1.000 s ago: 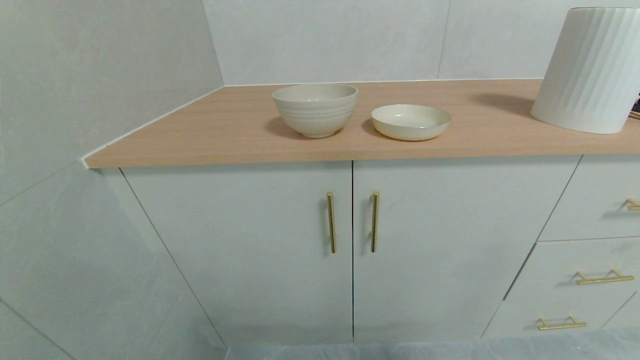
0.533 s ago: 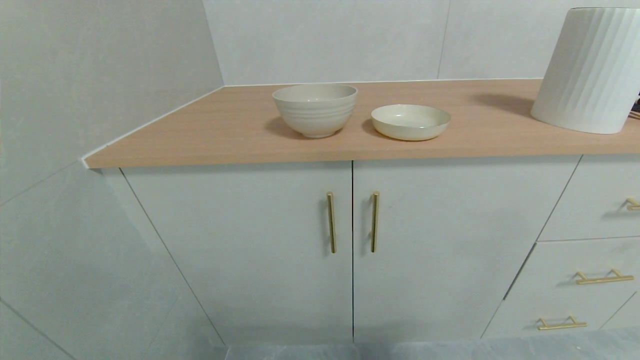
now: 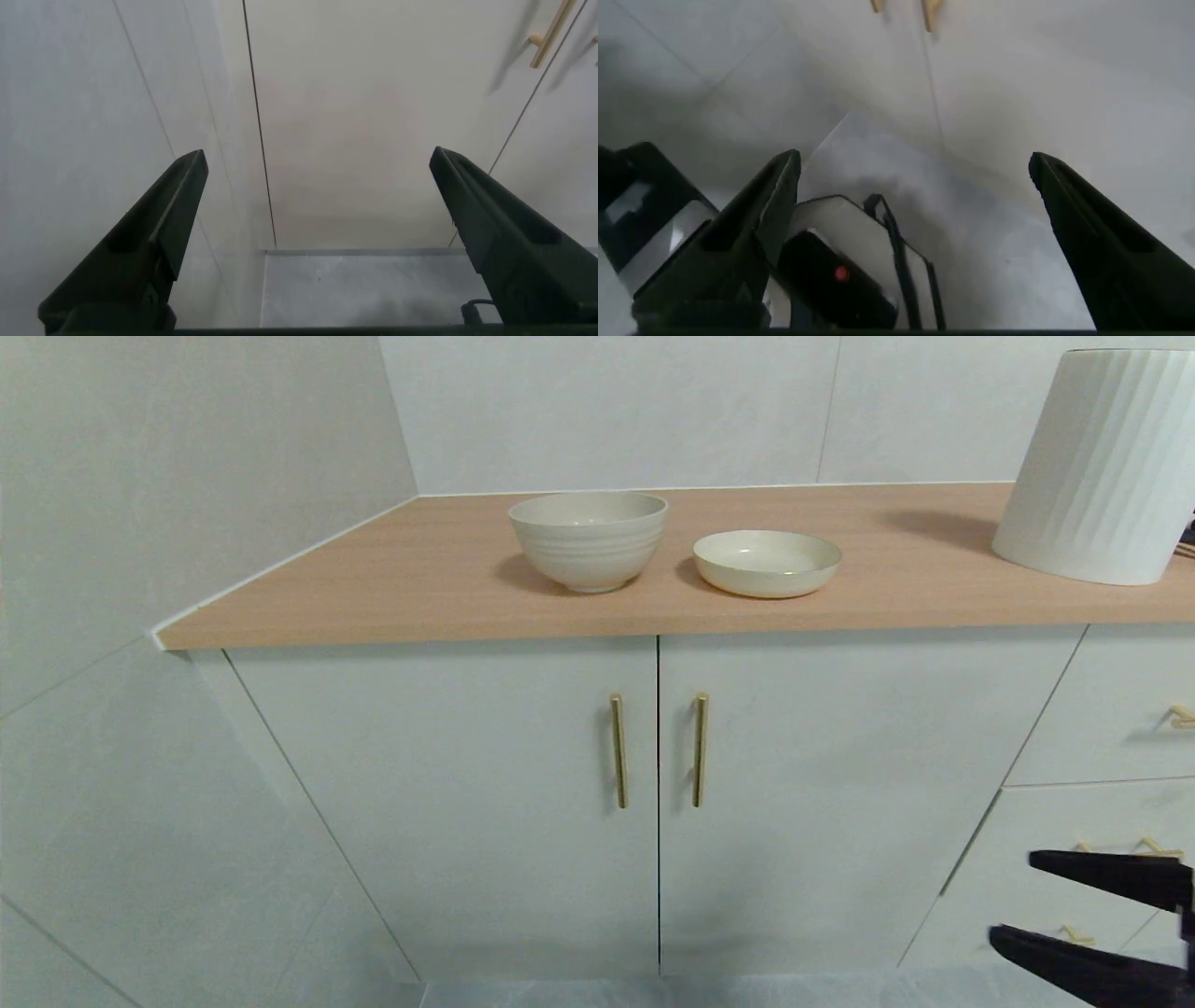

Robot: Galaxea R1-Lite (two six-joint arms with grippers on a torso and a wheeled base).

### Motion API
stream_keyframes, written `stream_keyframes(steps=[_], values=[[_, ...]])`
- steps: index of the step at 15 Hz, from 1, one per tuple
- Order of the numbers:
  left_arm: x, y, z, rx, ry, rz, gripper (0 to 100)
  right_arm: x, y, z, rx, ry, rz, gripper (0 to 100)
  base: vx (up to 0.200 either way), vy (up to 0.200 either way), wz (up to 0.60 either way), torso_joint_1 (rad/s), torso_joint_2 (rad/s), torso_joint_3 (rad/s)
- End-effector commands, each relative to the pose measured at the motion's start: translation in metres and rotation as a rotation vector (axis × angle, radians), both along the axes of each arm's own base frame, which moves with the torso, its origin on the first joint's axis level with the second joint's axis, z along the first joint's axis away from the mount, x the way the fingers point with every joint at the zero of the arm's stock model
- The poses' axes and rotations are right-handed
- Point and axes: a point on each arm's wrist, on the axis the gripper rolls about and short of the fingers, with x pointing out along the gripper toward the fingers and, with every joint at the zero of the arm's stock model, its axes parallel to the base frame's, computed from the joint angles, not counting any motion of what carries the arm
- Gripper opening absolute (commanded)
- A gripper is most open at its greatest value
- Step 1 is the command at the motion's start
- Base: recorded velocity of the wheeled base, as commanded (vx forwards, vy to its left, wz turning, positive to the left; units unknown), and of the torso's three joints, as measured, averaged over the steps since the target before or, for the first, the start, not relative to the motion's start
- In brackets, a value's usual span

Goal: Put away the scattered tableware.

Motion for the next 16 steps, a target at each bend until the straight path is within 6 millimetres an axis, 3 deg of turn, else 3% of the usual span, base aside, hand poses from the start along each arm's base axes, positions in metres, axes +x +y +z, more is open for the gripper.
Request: stream_keyframes(steps=[1, 2, 3, 6, 14, 16], values=[[0.000, 0.000, 0.000, 0.000, 0.000, 0.001, 100, 0.079, 0.054, -0.016, -0.031, 0.072, 0.090, 100, 0.000, 0.000, 0.00, 0.000, 0.00, 0.000], [0.000, 0.000, 0.000, 0.000, 0.000, 0.001, 100, 0.080, 0.055, -0.016, -0.031, 0.072, 0.091, 100, 0.000, 0.000, 0.00, 0.000, 0.00, 0.000], [0.000, 0.000, 0.000, 0.000, 0.000, 0.001, 100, 0.103, 0.076, -0.016, -0.025, 0.066, 0.120, 100, 0.000, 0.000, 0.00, 0.000, 0.00, 0.000], [0.000, 0.000, 0.000, 0.000, 0.000, 0.001, 100, 0.131, 0.103, -0.014, -0.008, 0.069, 0.145, 100, 0.000, 0.000, 0.00, 0.000, 0.00, 0.000], [0.000, 0.000, 0.000, 0.002, 0.000, 0.001, 100, 0.157, 0.125, -0.026, 0.134, 0.069, 0.113, 100, 0.000, 0.000, 0.00, 0.000, 0.00, 0.000], [0.000, 0.000, 0.000, 0.002, 0.000, 0.001, 100, 0.155, 0.134, -0.028, 0.156, 0.075, 0.132, 100, 0.000, 0.000, 0.00, 0.000, 0.00, 0.000]])
